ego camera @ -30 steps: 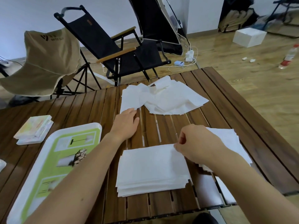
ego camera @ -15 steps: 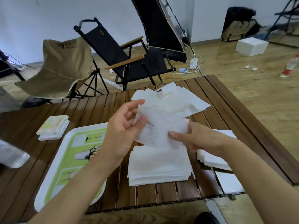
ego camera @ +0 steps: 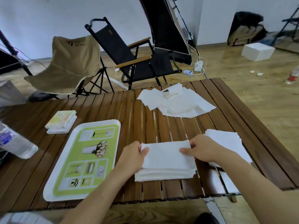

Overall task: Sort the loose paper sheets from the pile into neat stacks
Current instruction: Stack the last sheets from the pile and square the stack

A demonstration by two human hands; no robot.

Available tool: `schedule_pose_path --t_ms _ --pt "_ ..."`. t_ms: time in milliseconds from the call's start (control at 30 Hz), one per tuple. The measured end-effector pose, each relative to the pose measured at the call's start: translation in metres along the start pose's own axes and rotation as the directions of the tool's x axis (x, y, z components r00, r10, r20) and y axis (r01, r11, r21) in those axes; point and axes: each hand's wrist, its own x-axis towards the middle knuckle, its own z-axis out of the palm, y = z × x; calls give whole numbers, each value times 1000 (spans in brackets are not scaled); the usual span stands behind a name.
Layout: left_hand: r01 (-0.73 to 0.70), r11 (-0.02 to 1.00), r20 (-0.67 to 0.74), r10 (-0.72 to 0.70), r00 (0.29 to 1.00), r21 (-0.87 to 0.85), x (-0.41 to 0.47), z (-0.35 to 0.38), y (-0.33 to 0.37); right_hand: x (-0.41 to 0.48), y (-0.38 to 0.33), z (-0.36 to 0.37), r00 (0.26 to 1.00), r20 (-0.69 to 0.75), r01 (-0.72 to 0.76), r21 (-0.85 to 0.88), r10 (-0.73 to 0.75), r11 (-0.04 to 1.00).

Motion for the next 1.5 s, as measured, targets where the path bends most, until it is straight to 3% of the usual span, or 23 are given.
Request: schedule_pose_path --t_ms 233,300,367,433,500,733,1000,1100,1200,1300,1367,1500 --pt "8 981 28 -13 1000 195 -1 -3 -1 -6 -14 3 990 -119 -101 -267 72 958" --pt "-47 961 -38 60 997 274 6 -9 -5 -10 -15 -6 980 -184 -128 -304 73 944" --pt "-153 944 -127 197 972 291 21 -16 4 -11 -14 -15 980 -187 -106 -231 63 967" --pt "-261 928 -167 311 936 266 46 -18 25 -10 -17 -20 987 -149 -77 -91 63 993" --pt "-302 928 -155 339 928 221 77 -10 54 -9 -20 -22 989 -134 -66 -30 62 997" --pt "-136 984 -65 129 989 -116 165 39 129 -11 -10 -32 994 -112 -15 -29 12 999" --pt "-318 894 -370 194 909 -315 146 44 148 -4 5 -41 976 -211 -36 35 43 999" --pt "-309 818 -430 85 899 -484 122 14 132 -3 5 -38 972 -233 -25 60 38 998" --pt "-193 729 -377 -97 921 -657 104 -7 92 -5 1 -33 978 -203 -27 60 39 998" --pt "-88 850 -394 -147 907 -520 86 -19 50 -11 -7 -27 986 -162 -29 27 33 999" --pt "-119 902 -452 -90 888 -414 68 -31 37 -13 -12 -24 990 -139 -22 11 23 1000" --pt "-271 828 -431 38 901 -492 22 -52 47 -17 -21 -20 989 -146 52 94 -37 994"
